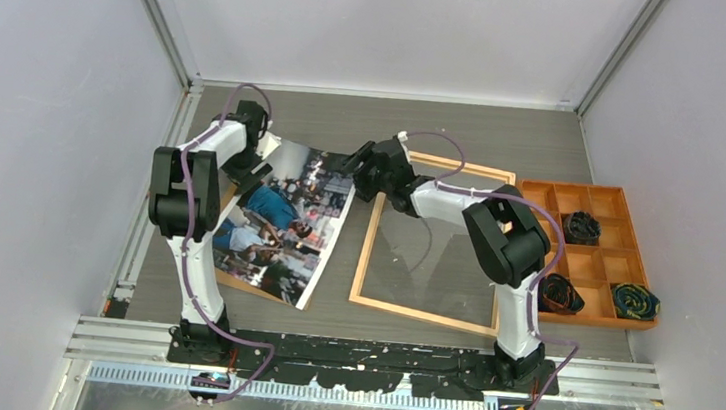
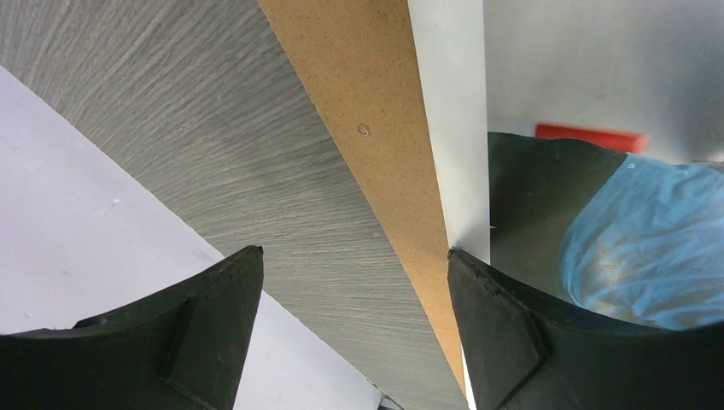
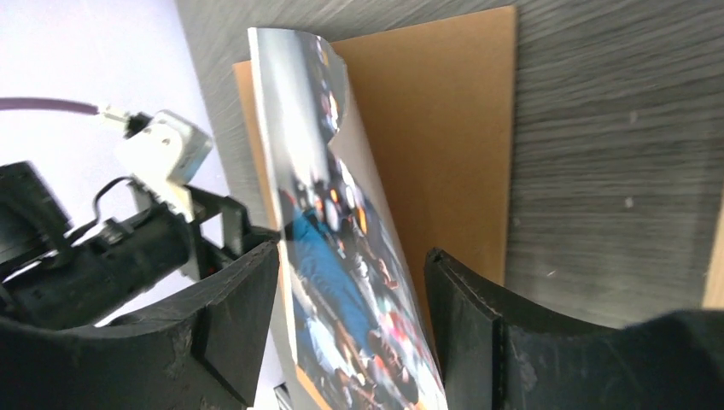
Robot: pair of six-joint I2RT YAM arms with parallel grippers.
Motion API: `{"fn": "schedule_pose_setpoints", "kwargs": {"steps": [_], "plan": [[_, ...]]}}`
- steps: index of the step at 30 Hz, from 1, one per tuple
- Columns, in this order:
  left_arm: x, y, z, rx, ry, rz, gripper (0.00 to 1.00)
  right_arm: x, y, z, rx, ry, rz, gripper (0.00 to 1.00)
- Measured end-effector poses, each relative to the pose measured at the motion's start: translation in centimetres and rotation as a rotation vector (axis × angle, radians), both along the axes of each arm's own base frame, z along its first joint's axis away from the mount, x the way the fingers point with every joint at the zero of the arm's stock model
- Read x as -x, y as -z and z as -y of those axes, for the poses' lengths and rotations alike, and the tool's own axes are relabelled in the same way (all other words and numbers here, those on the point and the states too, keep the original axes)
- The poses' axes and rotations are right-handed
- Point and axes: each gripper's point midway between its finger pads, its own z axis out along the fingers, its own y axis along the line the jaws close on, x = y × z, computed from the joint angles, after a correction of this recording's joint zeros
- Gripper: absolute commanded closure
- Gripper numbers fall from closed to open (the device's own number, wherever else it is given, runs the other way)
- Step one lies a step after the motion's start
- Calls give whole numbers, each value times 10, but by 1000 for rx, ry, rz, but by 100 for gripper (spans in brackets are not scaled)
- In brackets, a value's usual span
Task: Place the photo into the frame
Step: Pick up the photo at the center of the board.
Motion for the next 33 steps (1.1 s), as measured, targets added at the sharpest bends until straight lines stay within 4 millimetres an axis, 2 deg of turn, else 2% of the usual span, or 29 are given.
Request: {"fn": "schedule_pose_setpoints", "kwargs": {"steps": [4, 7, 11, 15, 19, 22, 25, 27, 29, 31, 33], "plan": [[0, 0, 0, -4, 3, -1, 19, 4, -25, -1, -12, -13, 42, 41], [0, 0, 0, -6, 4, -1, 19, 7, -34, 1, 21, -16, 66, 57], [0, 0, 0, -7, 4, 0, 18, 8, -34, 4, 86, -20, 77, 81], [0, -2, 0, -7, 4, 2, 14, 7, -35, 7, 157, -28, 81, 85], [0, -4, -2, 1, -1, 8, 9, 2, -41, 9, 221, -45, 106, 99], [2, -7, -3, 26, -10, 0, 1, -1, -46, 12, 267, -60, 123, 99], [8, -18, -6, 57, -24, -5, 0, -7, -54, 22, 301, -76, 144, 99], [9, -33, -10, 67, -34, 14, 0, -9, -62, 37, 318, -78, 145, 99], [9, -52, -11, 78, -39, 48, 0, -14, -79, 62, 341, -65, 147, 99], [7, -73, -12, 87, -41, 92, 0, -19, -111, 104, 389, -24, 154, 99], [5, -90, -9, 101, -36, 132, 0, -22, -153, 142, 423, 38, 195, 99]]}}
